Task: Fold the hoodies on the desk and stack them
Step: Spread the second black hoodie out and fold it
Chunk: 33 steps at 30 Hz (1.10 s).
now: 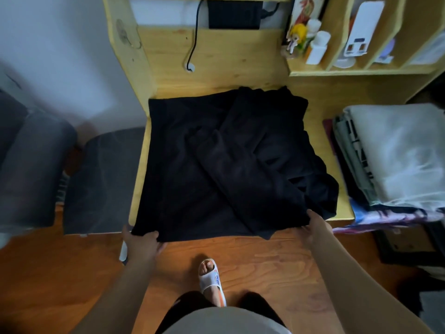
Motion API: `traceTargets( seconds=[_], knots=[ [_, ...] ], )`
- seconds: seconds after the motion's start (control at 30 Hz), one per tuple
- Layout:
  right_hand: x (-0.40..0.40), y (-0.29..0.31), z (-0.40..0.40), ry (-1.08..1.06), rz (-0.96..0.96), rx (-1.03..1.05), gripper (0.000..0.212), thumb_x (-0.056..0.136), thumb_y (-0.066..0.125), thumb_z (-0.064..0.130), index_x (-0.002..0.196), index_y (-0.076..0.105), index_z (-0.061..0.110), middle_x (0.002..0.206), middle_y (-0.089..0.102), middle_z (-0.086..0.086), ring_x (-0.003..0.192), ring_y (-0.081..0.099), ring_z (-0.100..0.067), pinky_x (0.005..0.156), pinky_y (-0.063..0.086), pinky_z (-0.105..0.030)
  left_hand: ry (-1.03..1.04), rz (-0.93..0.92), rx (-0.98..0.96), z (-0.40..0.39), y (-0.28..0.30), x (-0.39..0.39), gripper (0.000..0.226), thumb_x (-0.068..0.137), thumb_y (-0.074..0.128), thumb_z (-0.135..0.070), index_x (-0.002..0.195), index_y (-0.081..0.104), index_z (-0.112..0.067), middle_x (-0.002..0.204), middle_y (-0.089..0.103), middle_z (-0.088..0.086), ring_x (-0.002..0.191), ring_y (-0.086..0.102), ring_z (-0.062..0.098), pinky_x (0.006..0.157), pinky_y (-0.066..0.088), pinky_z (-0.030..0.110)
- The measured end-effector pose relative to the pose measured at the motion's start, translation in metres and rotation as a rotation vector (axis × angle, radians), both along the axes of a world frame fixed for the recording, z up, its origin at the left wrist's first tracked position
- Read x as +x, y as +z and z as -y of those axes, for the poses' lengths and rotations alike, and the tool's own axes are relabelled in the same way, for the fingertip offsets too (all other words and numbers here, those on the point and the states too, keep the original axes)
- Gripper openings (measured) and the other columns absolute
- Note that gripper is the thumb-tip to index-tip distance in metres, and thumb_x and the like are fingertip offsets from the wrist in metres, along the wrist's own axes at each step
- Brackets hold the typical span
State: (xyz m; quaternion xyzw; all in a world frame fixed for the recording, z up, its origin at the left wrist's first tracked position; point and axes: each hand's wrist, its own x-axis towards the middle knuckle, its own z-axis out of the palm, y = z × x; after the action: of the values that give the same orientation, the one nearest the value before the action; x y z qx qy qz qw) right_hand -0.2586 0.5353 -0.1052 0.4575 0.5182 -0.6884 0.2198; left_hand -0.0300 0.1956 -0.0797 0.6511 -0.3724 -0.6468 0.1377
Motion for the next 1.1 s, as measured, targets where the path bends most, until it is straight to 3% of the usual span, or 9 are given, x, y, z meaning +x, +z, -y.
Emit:
traceTargets(
  seconds=[0.13,0.3,0.43,0.57,0.67,0.73,0.87,0.97,1.1],
  knots=[
    [-0.006,0.004,-0.01,0.093,0.001,-0.012,0.044,0.093,0.069,0.021,0.133,0.057,0.008,0.115,0.069,-0.014,0.083,0.07,-0.026,0.053,0.058,-0.034,-0.177,0.142,-0.035,0.006,0.0,0.009,0.049,0.099,0.063,-0.006,0.143,0.047,-0.02,0.133,0.06,0.014,0.098,0.069,0.028,0.075,0.061,0.042],
    [0.004,0.014,-0.012,0.24,-0.019,-0.135,0.035,0.098,0.062,0.022,0.131,0.058,0.011,0.118,0.066,-0.009,0.1,0.066,-0.021,0.086,0.055,-0.039,-0.173,0.029,0.332,0.023,0.012,0.02,0.039,0.097,0.069,-0.03,0.127,0.052,-0.011,0.121,0.062,0.017,0.103,0.069,0.031,0.084,0.059,0.047],
    [0.004,0.019,-0.02,0.181,-0.048,-0.06,0.027,0.099,0.06,0.009,0.124,0.052,0.001,0.107,0.064,-0.017,0.092,0.065,-0.033,0.062,0.062,-0.045,-0.005,-0.146,0.239,0.046,0.017,0.028,0.031,0.104,0.053,-0.006,0.133,0.047,-0.01,0.127,0.061,0.028,0.108,0.07,0.033,0.088,0.058,0.045],
    [0.011,0.014,-0.019,0.189,0.019,0.011,0.025,0.098,0.062,0.009,0.121,0.054,0.006,0.102,0.063,-0.015,0.084,0.065,-0.029,0.051,0.06,-0.038,0.046,-0.189,0.136,0.036,0.015,0.03,0.039,0.103,0.053,-0.01,0.142,0.046,-0.01,0.121,0.066,0.021,0.105,0.071,0.025,0.091,0.058,0.038],
    [0.034,0.01,-0.018,0.426,-0.003,0.57,0.025,0.095,0.058,0.013,0.118,0.058,0.003,0.102,0.061,-0.013,0.086,0.064,-0.031,0.068,0.055,-0.037,-0.022,-0.066,0.106,0.017,0.002,0.036,0.04,0.103,0.059,-0.021,0.141,0.05,-0.015,0.116,0.065,0.011,0.093,0.065,0.018,0.079,0.055,0.032],
    [0.05,0.006,-0.013,0.663,-0.332,0.98,0.021,0.088,0.057,0.016,0.106,0.063,0.007,0.105,0.06,-0.014,0.096,0.06,-0.037,0.083,0.05,-0.039,-0.056,-0.042,0.08,0.009,-0.004,0.04,0.044,0.104,0.057,-0.023,0.146,0.046,-0.018,0.126,0.061,0.008,0.1,0.064,0.018,0.085,0.054,0.037],
    [0.057,-0.001,0.035,1.24,-1.035,0.988,0.03,0.089,0.059,0.002,0.117,0.068,0.007,0.111,0.06,-0.009,0.104,0.053,-0.029,0.093,0.044,-0.036,0.013,-0.149,0.087,0.008,-0.007,0.036,0.046,0.105,0.051,-0.007,0.148,0.041,-0.019,0.135,0.056,0.012,0.113,0.067,0.032,0.093,0.056,0.048],
    [0.043,-0.002,0.075,1.493,-1.032,1.008,0.055,0.094,0.053,0.011,0.147,0.047,0.018,0.132,0.049,-0.004,0.116,0.044,-0.027,0.099,0.045,-0.038,0.1,-0.183,0.083,0.011,-0.003,0.028,0.056,0.1,0.057,-0.003,0.151,0.039,-0.021,0.137,0.053,0.012,0.11,0.069,0.033,0.083,0.06,0.044],
    [0.033,-0.003,0.1,1.659,-0.81,1.188,0.061,0.092,0.052,0.016,0.15,0.035,0.027,0.136,0.04,-0.003,0.12,0.039,-0.027,0.098,0.045,-0.041,0.172,-0.21,0.201,0.001,0.002,0.016,0.042,0.097,0.068,-0.016,0.137,0.054,-0.012,0.124,0.062,0.011,0.113,0.066,0.022,0.099,0.055,0.039]
  ],
)
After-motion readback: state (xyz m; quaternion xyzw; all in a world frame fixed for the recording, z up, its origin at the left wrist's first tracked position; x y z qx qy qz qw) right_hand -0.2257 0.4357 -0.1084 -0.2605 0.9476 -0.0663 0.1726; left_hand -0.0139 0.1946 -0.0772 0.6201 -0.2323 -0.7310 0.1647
